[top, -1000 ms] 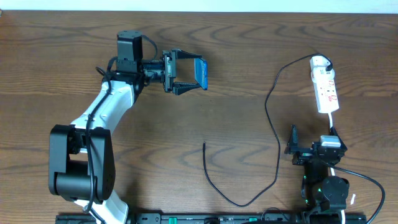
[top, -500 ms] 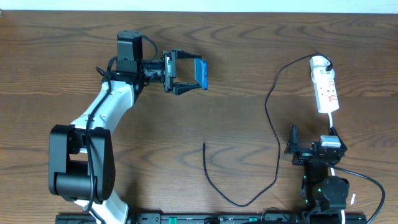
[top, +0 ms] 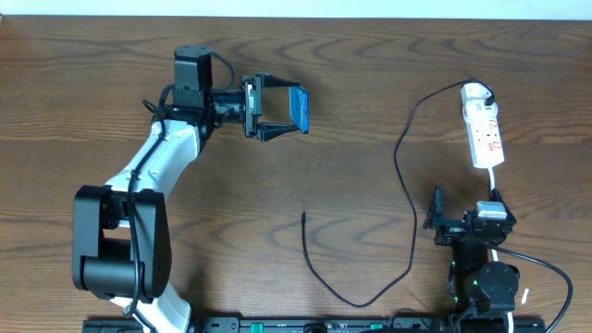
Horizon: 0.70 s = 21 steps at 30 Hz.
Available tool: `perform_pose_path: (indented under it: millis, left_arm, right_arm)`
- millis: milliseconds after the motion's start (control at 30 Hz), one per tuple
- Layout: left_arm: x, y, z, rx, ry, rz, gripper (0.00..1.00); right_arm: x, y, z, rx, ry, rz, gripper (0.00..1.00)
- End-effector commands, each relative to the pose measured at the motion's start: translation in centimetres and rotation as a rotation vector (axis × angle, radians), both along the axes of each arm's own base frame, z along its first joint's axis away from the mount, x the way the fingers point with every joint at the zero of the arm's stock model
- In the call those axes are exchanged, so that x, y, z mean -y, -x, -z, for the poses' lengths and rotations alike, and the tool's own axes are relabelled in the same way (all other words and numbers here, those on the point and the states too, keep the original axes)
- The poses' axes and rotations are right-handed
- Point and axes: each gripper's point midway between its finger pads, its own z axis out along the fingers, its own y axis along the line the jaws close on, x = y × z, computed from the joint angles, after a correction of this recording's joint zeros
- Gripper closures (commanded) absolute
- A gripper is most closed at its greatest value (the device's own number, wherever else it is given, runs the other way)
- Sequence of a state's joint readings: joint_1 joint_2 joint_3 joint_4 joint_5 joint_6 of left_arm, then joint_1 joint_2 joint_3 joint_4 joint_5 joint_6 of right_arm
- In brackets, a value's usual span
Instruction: Plug charger to phone and switch on socket
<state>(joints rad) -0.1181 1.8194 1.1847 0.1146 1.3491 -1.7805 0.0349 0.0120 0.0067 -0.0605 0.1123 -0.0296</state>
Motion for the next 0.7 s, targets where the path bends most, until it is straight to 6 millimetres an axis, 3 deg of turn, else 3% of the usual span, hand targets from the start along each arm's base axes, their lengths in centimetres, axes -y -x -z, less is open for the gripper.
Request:
perform_pose_path:
  millis: [0, 667]
  left_arm:
    - [-0.12, 0.15, -2.17, 0.051, 0.028, 0.026, 0.93]
    - [-0.09, 0.31, -2.27, 0.051, 0.034, 0.035, 0.93]
  right_arm:
    - [0.28, 0.05, 0.0, 0.003, -0.014, 0.015, 0.01]
    - [0.28, 0.05, 0.0, 0.003, -0.014, 0.015, 0.01]
